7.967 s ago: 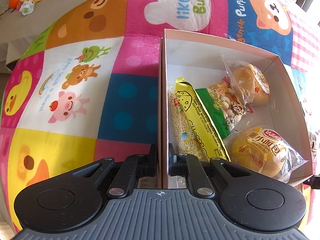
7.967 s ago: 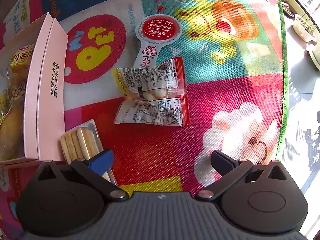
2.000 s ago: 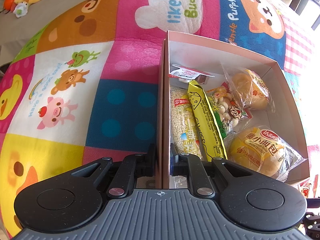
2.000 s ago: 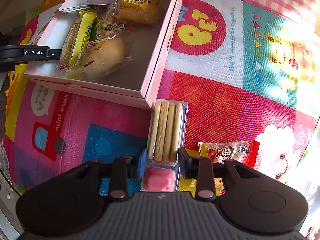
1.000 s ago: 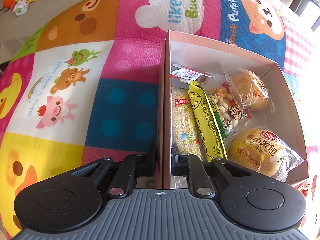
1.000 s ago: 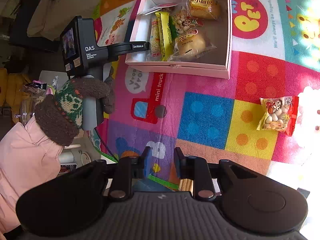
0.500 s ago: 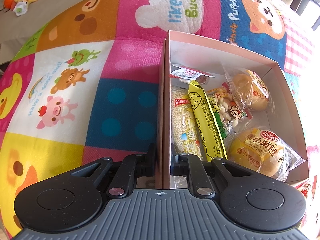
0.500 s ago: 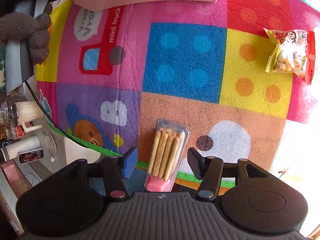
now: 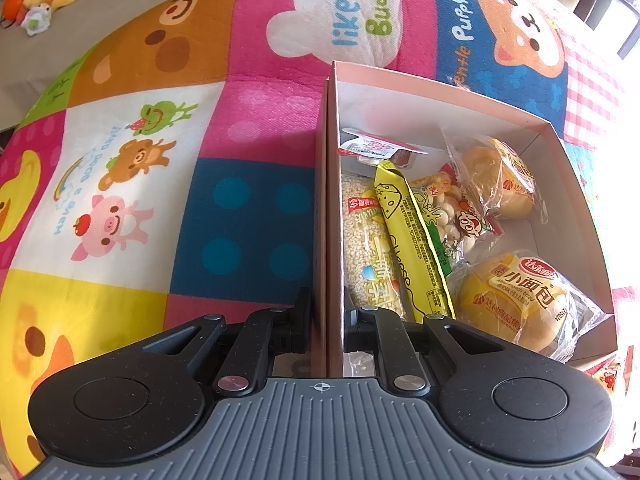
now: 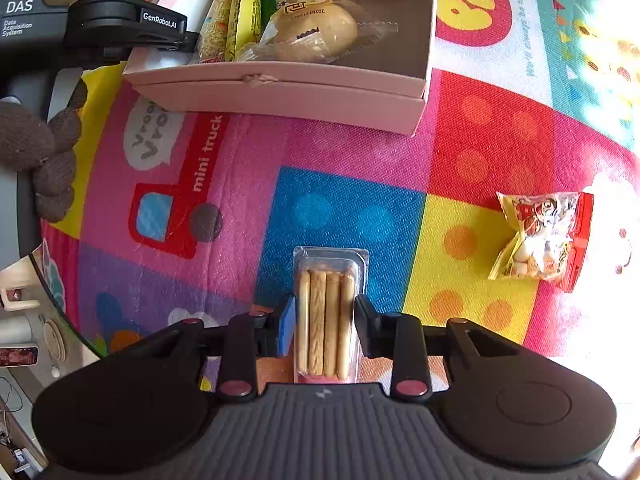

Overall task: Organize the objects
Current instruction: 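Carry the biscuit-stick tray into the pink box and open the right gripper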

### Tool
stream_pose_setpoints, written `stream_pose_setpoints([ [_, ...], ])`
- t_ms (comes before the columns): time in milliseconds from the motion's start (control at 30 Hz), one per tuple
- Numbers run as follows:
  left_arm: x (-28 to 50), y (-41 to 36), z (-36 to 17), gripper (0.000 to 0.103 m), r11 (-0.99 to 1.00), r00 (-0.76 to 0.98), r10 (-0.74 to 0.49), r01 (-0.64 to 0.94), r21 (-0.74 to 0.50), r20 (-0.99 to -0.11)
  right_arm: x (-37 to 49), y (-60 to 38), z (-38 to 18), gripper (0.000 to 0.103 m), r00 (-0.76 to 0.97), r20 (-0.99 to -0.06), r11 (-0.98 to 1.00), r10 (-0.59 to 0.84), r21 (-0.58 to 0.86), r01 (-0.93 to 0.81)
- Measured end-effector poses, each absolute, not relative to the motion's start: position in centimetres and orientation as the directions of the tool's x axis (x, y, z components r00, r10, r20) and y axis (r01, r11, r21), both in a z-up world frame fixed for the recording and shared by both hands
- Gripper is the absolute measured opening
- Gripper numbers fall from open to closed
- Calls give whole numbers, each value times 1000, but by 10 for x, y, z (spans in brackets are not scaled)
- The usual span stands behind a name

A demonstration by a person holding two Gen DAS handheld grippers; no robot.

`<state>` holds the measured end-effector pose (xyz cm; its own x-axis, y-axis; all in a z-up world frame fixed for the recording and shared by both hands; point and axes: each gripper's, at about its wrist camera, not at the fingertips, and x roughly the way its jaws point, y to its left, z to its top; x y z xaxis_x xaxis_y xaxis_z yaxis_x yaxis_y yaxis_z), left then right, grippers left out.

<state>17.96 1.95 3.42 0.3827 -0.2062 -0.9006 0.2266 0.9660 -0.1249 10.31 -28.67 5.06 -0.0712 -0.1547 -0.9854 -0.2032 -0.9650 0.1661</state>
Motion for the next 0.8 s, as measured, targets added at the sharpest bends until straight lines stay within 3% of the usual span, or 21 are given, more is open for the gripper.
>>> stream_pose_setpoints([
  [300, 181, 20, 34, 15, 959, 367, -216, 252, -127, -905, 95, -311, 34, 39, -126, -991, -989, -50, 67, -132],
  [500, 182, 21, 34, 15, 957, 361, -219, 262, -127, -907, 101, -321, 34, 35, -136, -991, -995, -8, 21, -93],
  [533, 182, 20, 34, 15, 956, 361, -218, 264, -125, -907, 102, -321, 37, 31, -137, -990, -995, -13, 27, -96],
  [800, 187, 22, 34, 15, 953, 333, -227, 271, -138, -915, 123, -306, 101, 32, -201, -978, -987, -64, 91, -130],
])
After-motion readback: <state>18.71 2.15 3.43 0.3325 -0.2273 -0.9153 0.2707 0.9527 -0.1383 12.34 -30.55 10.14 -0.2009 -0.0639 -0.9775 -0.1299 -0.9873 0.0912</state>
